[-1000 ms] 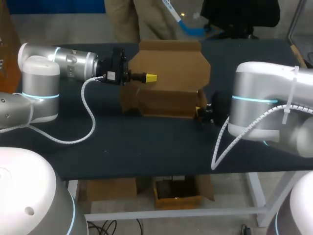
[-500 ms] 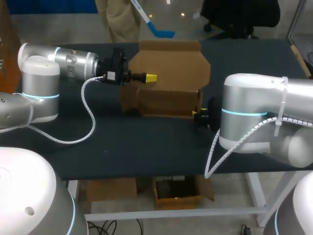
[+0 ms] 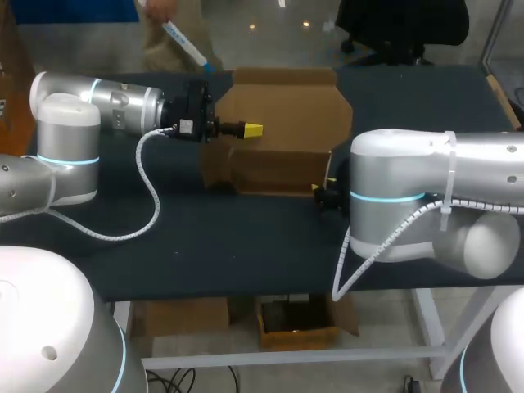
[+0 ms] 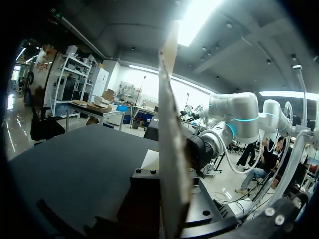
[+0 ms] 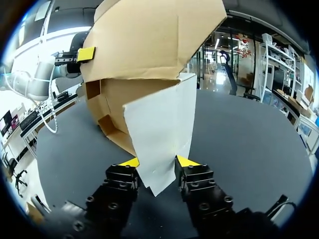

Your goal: Assemble the packaging by folding the flat box into shape, placing the metal phone stand inside, and closing the box properly

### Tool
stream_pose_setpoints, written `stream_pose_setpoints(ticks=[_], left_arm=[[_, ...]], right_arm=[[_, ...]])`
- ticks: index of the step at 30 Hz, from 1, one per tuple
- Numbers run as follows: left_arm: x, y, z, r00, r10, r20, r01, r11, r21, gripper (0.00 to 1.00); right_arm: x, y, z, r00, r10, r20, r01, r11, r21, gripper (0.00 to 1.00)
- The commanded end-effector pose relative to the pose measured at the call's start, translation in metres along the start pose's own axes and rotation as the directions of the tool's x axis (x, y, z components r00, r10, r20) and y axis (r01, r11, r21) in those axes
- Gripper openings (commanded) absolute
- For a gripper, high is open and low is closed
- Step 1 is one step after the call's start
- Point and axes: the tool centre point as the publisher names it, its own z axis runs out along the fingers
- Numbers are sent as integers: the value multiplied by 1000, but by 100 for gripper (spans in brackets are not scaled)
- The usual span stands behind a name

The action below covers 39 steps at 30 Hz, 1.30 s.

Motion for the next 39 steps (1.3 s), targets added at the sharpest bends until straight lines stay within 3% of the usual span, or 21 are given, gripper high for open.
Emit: stream_pose_setpoints(ticks=[1, 19, 25, 28, 39], left_arm=[[-1, 3, 0, 1000, 0, -4, 0, 1000, -1, 0], [-1, 3, 0, 1000, 0, -4, 0, 1000, -1, 0], [-1, 3, 0, 1000, 0, -4, 0, 1000, -1, 0], [-1, 3, 0, 1000, 0, -4, 0, 1000, -1, 0], [-1, 3, 0, 1000, 0, -4, 0, 1000, -1, 0]], right_arm=[[8, 5, 8, 997, -8, 75, 8, 1000, 11, 40], [31, 5, 8, 996, -38, 83, 36, 999, 25, 49], [26, -2, 2, 995, -7, 104, 5, 1000, 25, 54], [23, -6, -3, 993, 9, 118, -12, 1000, 22, 63], [11, -18, -22, 989, 43, 138, -45, 999, 9, 62]])
